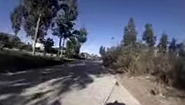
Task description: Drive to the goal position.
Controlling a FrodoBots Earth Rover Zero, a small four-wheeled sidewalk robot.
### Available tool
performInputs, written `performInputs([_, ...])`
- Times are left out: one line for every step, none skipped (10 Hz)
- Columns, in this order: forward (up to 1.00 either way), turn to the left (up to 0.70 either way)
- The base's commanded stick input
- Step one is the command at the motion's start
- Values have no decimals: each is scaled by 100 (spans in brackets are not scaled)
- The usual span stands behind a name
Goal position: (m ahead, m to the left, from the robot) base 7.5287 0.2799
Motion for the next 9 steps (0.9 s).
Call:
performInputs([100,0])
performInputs([100,0])
performInputs([100,0])
performInputs([100,0])
performInputs([100,0])
performInputs([100,0])
performInputs([100,0])
performInputs([100,0])
performInputs([100,0])
